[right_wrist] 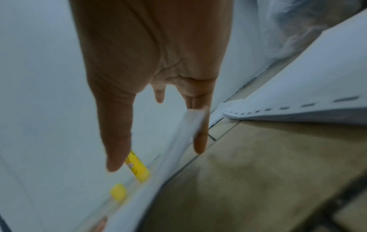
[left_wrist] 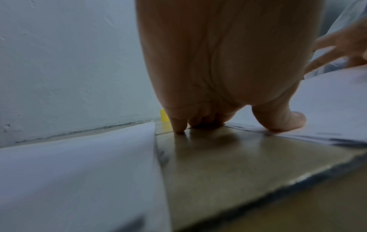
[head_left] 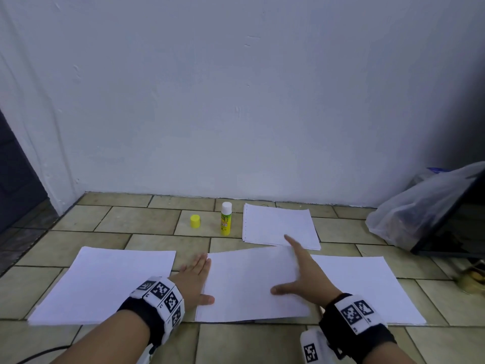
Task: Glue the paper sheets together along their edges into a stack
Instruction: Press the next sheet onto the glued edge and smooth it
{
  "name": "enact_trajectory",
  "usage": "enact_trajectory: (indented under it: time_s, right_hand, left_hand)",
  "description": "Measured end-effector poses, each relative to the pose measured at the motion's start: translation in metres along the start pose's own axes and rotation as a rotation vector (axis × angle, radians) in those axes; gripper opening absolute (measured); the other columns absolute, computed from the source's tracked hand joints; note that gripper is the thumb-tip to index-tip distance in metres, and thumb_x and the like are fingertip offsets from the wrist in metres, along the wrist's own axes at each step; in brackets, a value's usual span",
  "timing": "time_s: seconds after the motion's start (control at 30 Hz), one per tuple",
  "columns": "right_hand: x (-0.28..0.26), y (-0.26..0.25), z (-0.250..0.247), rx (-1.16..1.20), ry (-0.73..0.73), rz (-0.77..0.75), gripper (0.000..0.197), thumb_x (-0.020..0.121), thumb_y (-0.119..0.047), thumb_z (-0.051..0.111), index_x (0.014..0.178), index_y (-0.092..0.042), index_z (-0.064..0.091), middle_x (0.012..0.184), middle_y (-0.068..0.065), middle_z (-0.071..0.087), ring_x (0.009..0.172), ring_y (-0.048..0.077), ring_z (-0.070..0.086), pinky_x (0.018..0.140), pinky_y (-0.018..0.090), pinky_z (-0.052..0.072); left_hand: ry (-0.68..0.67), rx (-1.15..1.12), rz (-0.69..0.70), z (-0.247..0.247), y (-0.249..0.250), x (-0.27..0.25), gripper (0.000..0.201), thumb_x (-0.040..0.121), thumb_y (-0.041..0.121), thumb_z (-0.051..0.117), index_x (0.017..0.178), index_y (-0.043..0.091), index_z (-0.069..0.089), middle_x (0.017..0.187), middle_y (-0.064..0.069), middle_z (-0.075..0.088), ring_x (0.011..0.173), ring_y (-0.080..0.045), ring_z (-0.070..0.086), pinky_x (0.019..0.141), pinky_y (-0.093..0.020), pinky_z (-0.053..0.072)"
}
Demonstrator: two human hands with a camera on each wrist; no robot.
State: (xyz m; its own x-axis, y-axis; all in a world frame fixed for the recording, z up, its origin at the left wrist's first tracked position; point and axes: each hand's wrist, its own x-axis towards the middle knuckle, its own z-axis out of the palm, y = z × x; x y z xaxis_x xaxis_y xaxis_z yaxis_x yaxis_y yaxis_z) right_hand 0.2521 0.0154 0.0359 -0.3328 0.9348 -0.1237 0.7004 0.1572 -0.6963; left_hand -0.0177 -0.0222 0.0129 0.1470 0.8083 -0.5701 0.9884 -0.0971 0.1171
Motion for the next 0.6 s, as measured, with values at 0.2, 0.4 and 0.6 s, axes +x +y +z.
enact_trajectory:
  time_s: [0.2, 0.4, 0.6]
  right_hand:
    - [-0.011, 0.002, 0.002, 0.088, 0.060, 0.025, 0.056, 0.066, -0.020, 0.083, 0.110, -0.040, 0.055, 0.119, -0.008, 0.055, 0.104, 0.012, 0.055, 0.085, 0.021, 0.049]
    - [-0.016, 0.009, 0.004, 0.018, -0.017, 0.079, 0.031, 0.074, -0.013, 0.077, 0.082, -0.041, 0.065, 0.111, -0.007, 0.064, 0.101, 0.009, 0.058, 0.085, 0.014, 0.045]
    - [-0.014, 0.008, -0.007, 0.095, 0.031, 0.076, 0.028, 0.079, -0.005, 0.070, 0.096, -0.028, 0.070, 0.108, -0.006, 0.066, 0.095, 0.006, 0.060, 0.081, 0.011, 0.045]
  left_hand:
    - [0.007, -0.009, 0.000, 0.000, 0.000, 0.000, 0.089, 0.099, 0.046, 0.041, 0.149, 0.001, -0.018, 0.157, -0.011, -0.026, 0.146, -0.021, -0.020, 0.120, -0.038, -0.001]
    - [0.017, -0.027, -0.002, 0.003, 0.000, 0.001, 0.088, 0.100, 0.046, 0.039, 0.149, 0.001, -0.018, 0.156, -0.012, -0.027, 0.146, -0.022, -0.020, 0.120, -0.039, -0.002]
    - [0.008, -0.037, -0.014, 0.000, 0.002, 0.003, 0.079, 0.103, 0.041, 0.034, 0.149, 0.001, -0.015, 0.157, -0.013, -0.024, 0.146, -0.023, -0.019, 0.119, -0.040, -0.001]
